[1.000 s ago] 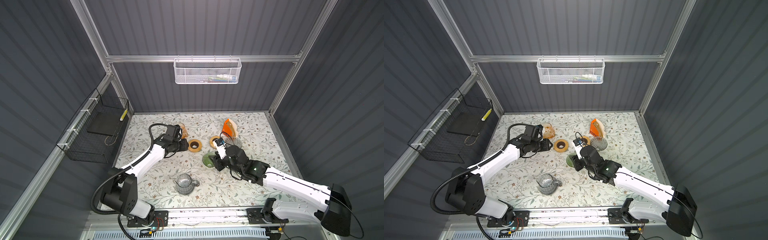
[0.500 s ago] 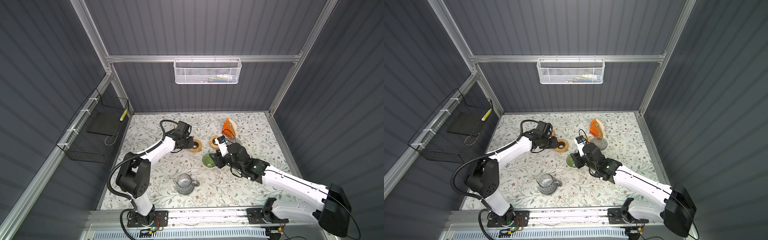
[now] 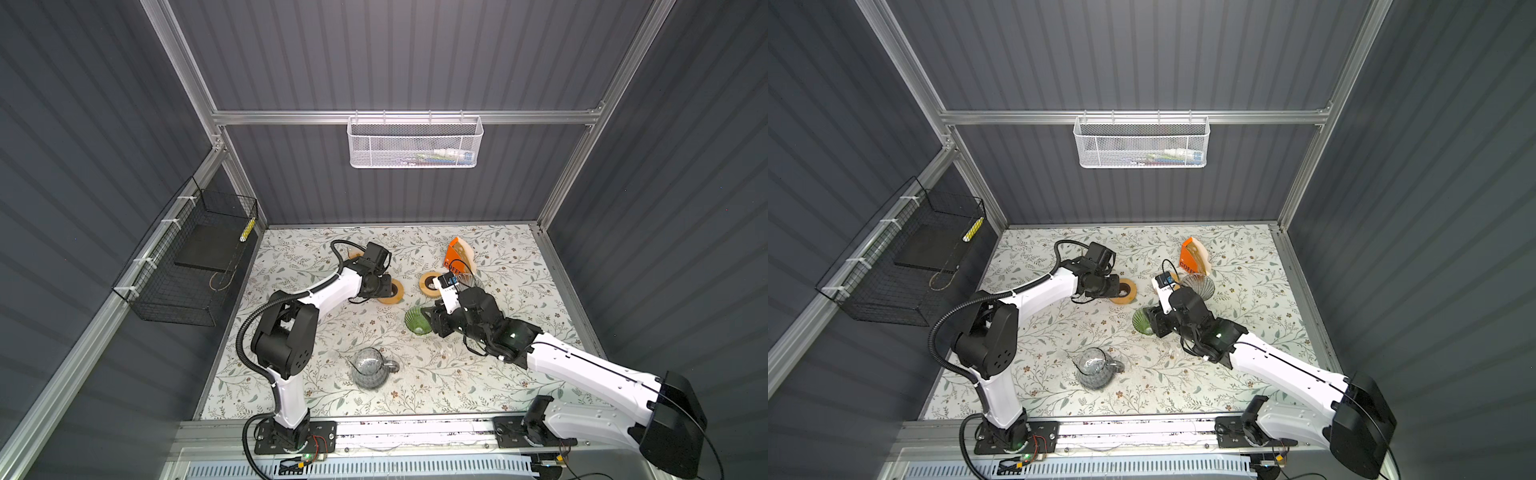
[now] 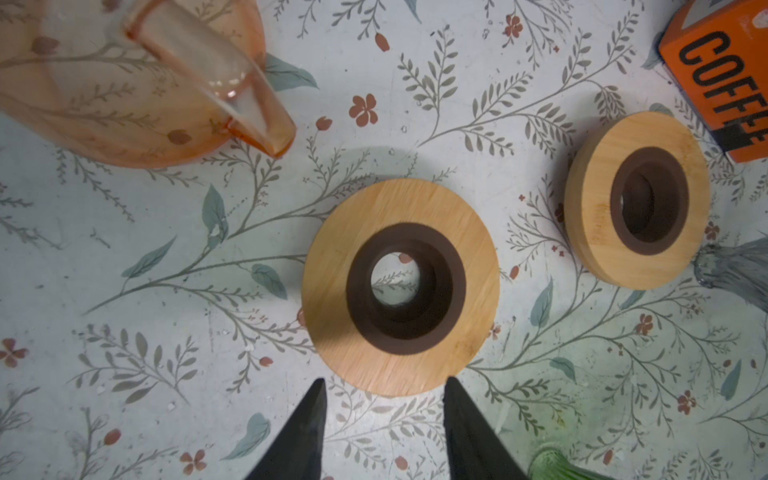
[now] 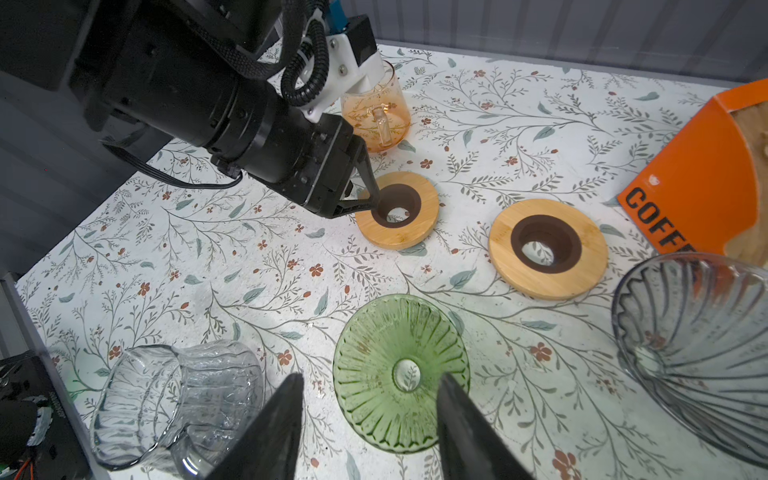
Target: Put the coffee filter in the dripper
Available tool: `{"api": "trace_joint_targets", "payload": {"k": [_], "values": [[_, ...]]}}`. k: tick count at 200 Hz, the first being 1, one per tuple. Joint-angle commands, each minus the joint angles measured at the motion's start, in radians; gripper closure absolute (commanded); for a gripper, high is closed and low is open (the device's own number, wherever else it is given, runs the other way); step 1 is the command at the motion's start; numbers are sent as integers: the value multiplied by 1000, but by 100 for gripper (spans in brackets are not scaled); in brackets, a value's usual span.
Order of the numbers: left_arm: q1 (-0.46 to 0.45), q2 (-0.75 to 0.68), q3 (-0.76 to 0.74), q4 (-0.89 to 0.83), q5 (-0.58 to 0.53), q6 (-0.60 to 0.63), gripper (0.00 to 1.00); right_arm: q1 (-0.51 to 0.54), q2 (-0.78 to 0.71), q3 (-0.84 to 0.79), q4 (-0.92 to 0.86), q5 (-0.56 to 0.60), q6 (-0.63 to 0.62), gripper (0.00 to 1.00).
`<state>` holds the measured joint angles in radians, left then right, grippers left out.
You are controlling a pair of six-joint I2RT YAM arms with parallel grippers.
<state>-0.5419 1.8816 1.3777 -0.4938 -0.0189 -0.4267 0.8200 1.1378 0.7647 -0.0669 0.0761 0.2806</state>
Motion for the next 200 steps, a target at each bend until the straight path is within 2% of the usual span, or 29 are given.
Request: {"api": "trace_joint_targets", "payload": {"k": [1, 104, 200], "values": [[-9, 28, 67, -58, -45, 6, 54, -5, 4, -3, 15, -12, 9, 47], [-9, 94, 101, -88, -116, -45, 49, -16, 7, -7, 31, -30, 3, 47], [-9, 151, 100, -45, -102, -43, 53, -22, 4, -5, 31, -32, 9, 47]]}}
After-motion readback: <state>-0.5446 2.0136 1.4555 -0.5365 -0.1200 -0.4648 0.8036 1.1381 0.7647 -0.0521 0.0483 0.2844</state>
